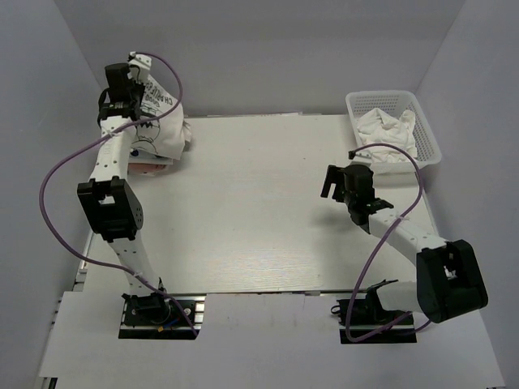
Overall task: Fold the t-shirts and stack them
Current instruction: Put the neatly folded tshirt into the corner of the board with the left arm
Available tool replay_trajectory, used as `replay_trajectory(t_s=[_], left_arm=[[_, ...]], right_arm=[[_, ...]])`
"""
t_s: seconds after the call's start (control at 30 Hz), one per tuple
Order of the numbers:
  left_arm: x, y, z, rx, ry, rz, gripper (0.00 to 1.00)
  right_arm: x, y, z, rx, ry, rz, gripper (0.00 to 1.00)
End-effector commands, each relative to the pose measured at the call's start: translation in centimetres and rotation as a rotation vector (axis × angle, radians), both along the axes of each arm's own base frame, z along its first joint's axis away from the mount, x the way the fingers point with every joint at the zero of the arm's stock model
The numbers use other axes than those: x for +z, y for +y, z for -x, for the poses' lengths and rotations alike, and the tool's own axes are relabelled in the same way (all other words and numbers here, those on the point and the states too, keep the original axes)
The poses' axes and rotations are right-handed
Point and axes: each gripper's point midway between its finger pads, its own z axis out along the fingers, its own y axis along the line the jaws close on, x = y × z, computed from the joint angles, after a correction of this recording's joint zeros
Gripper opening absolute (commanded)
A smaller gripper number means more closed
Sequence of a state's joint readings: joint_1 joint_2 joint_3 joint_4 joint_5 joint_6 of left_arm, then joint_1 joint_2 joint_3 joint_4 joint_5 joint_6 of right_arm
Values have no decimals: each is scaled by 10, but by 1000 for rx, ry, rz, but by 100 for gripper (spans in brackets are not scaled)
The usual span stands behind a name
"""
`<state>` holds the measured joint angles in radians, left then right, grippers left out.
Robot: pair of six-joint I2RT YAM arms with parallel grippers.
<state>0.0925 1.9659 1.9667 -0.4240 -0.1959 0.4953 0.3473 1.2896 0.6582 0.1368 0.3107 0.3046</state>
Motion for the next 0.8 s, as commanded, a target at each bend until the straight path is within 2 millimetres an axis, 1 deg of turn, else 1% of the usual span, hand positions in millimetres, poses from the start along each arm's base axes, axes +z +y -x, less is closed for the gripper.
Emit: replay_trajectory(t_s=[0.0,0.03,0.07,0.1,0.13,0.17,0.2,0.23,0.27,0.3,0.33,0.37,0.4,0.43,0.47,0.5,0.57,0.6,0.63,0.67,0.7,0.73,0.77], left_arm=[[42,42,-14,31,-145,-35,0],[34,59,-15,52,-137,-33,0],[27,68,-18,60,-129,-44,0],[11,73,-26,46,-110,-44,0],[7,86,-29,64,-116,-47,0],[-2,90,-33,60,-109,-41,0],[-17,92,-44,38,-102,-18,0],[-24,97,-48,32,-95,-12,0],[-35,104,-50,50,-91,10,0],[-32,106,-57,50,-120,2,0],[-40,107,-61,53,-116,15,0],[-55,109,-68,54,-105,18,2],[-60,111,-70,75,-115,31,8],[-56,114,-74,91,-152,30,40],[-59,115,-76,91,-154,30,50],[-68,115,-78,95,-146,43,55],[-66,121,-76,143,-164,58,95],[-66,119,-76,153,-174,85,100],[-64,113,-78,147,-178,96,100],[-66,114,-76,162,-172,103,100],[-59,106,-76,154,-178,112,100],[-46,97,-73,139,-190,130,100],[-42,90,-71,118,-178,157,100]], right_arm=[[9,-5,-12,-34,-28,27,90],[8,-5,-12,-36,-21,30,90],[9,-5,-14,-38,-22,32,90],[1,-5,-14,-37,-2,40,90],[2,-4,-16,-35,3,39,90],[-3,-4,-16,-35,18,47,90],[-8,-1,-15,-27,33,54,90],[-11,-3,-16,-31,47,55,90],[-11,1,-18,-23,50,53,90],[-17,-1,-18,-31,69,58,90],[-19,1,-20,-26,77,61,90],[-20,1,-21,-25,81,61,90],[-20,3,-22,-23,86,58,90],[-26,5,-22,-15,104,57,90],[-24,7,-24,-10,101,50,90],[-24,10,-25,-3,102,44,90],[-25,12,-25,6,109,39,90],[-23,11,-26,5,103,39,90],[-24,11,-24,8,104,41,90],[-21,8,-25,0,98,36,90],[-21,11,-23,15,95,40,90],[-19,13,-22,23,89,36,90],[-15,13,-21,23,79,33,90]])
